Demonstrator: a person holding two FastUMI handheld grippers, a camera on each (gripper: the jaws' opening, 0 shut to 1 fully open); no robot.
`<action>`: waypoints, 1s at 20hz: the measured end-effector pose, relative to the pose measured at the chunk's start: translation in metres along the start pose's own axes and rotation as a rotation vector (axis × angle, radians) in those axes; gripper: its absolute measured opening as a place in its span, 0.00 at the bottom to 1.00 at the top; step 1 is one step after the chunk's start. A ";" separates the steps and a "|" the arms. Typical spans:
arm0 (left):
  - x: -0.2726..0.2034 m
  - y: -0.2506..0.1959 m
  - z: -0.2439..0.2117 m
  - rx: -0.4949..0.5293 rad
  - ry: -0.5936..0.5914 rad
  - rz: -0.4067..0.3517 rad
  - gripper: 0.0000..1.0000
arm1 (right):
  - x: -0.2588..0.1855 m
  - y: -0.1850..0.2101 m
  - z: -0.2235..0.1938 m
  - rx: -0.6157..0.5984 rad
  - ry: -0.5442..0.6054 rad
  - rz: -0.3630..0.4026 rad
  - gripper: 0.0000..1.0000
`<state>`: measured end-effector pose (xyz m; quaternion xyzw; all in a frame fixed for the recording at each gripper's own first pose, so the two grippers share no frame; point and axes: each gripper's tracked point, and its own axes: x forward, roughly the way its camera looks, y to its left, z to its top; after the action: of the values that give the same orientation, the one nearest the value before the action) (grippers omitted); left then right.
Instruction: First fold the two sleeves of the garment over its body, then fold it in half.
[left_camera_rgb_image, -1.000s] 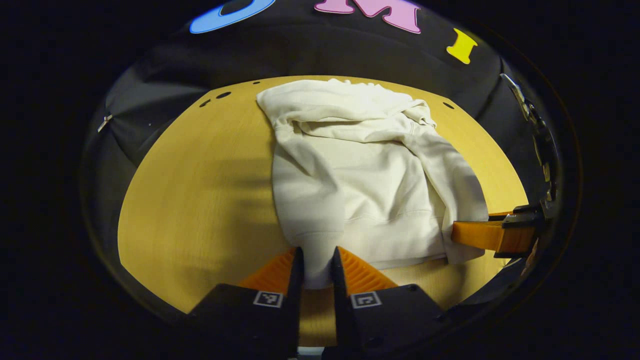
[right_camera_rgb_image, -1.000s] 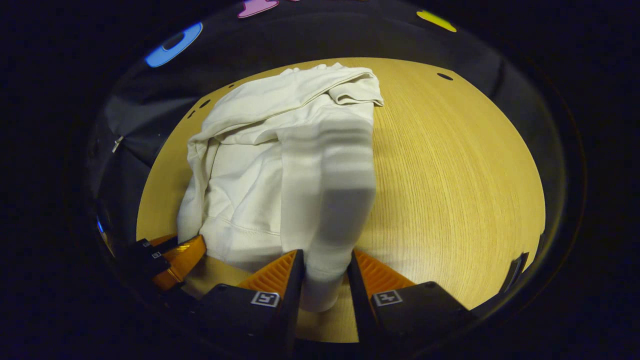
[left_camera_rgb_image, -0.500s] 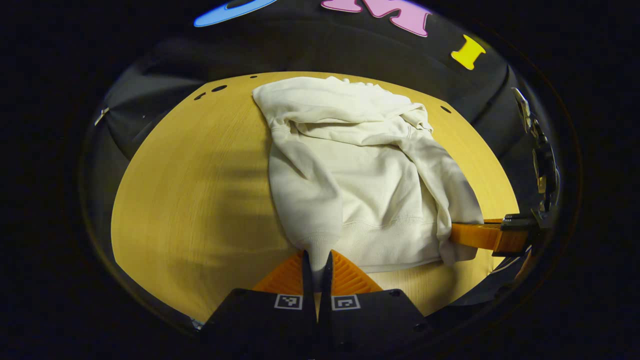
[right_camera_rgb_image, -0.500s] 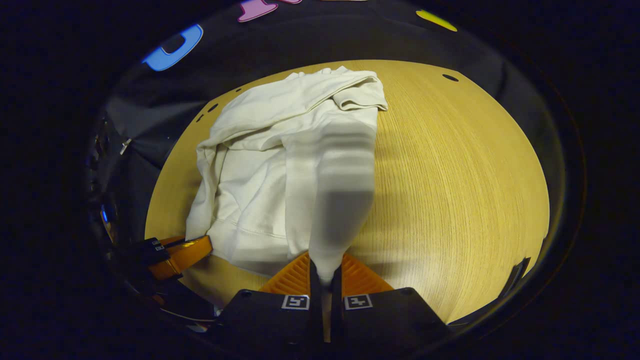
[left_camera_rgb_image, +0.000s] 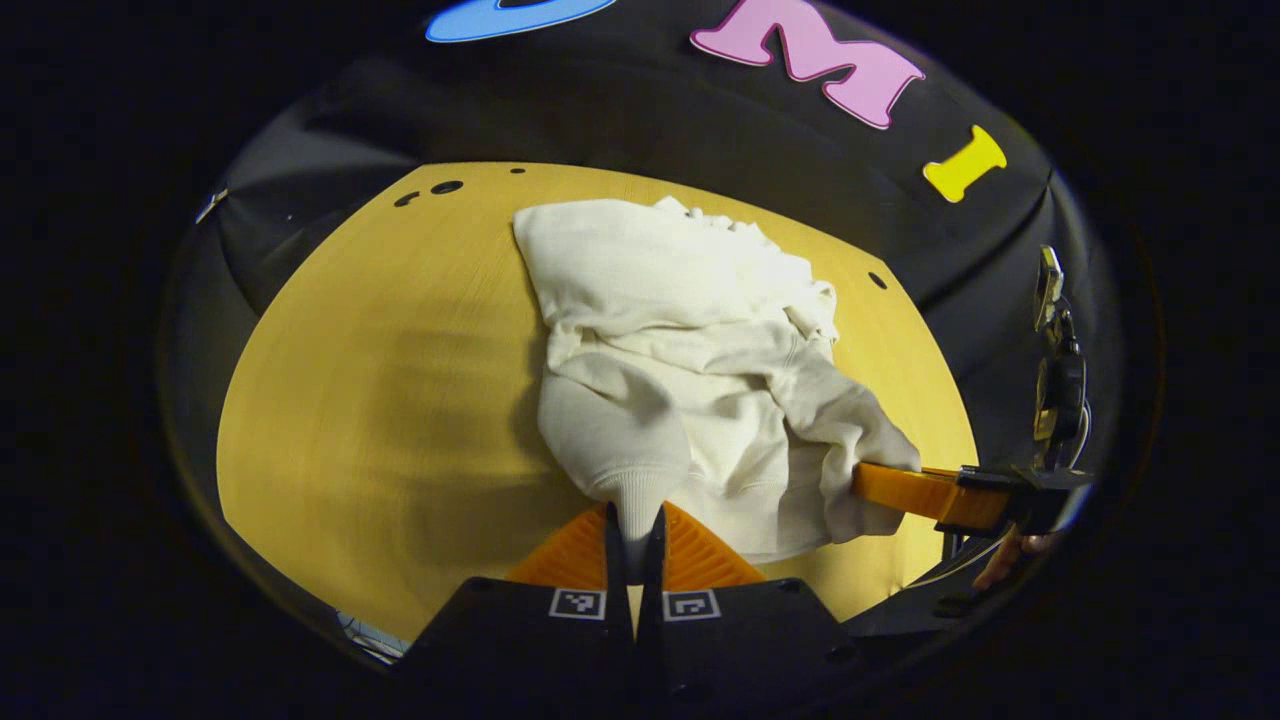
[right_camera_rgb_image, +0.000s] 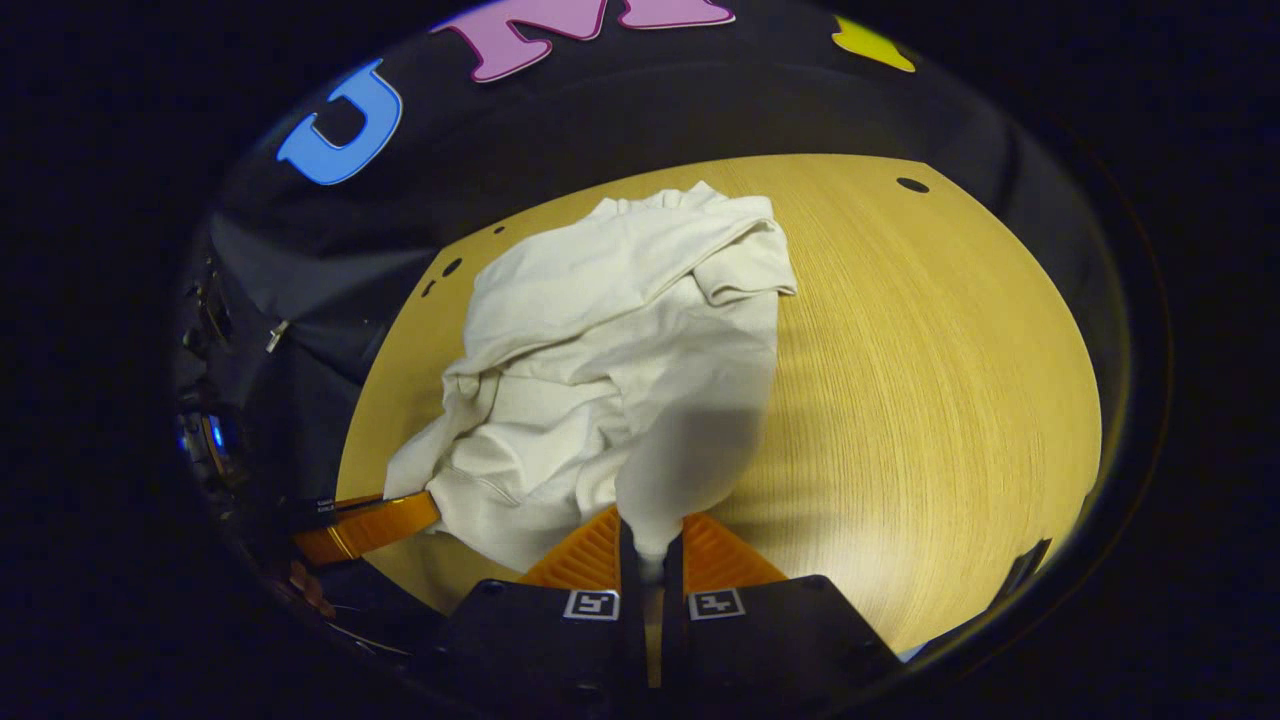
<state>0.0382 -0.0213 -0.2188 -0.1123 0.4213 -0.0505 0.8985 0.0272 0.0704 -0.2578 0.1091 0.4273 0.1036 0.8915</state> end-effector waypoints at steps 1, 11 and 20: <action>-0.003 -0.002 0.015 0.004 -0.014 -0.006 0.06 | 0.001 0.005 0.012 -0.003 -0.012 0.008 0.10; 0.007 -0.019 0.142 0.073 -0.082 -0.065 0.06 | 0.026 0.025 0.146 0.034 -0.141 0.043 0.10; 0.072 -0.009 0.223 0.074 -0.083 -0.046 0.11 | 0.089 0.001 0.229 0.148 -0.181 -0.006 0.10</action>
<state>0.2559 -0.0078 -0.1321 -0.0906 0.3789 -0.0819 0.9174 0.2610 0.0718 -0.1832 0.1824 0.3520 0.0588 0.9162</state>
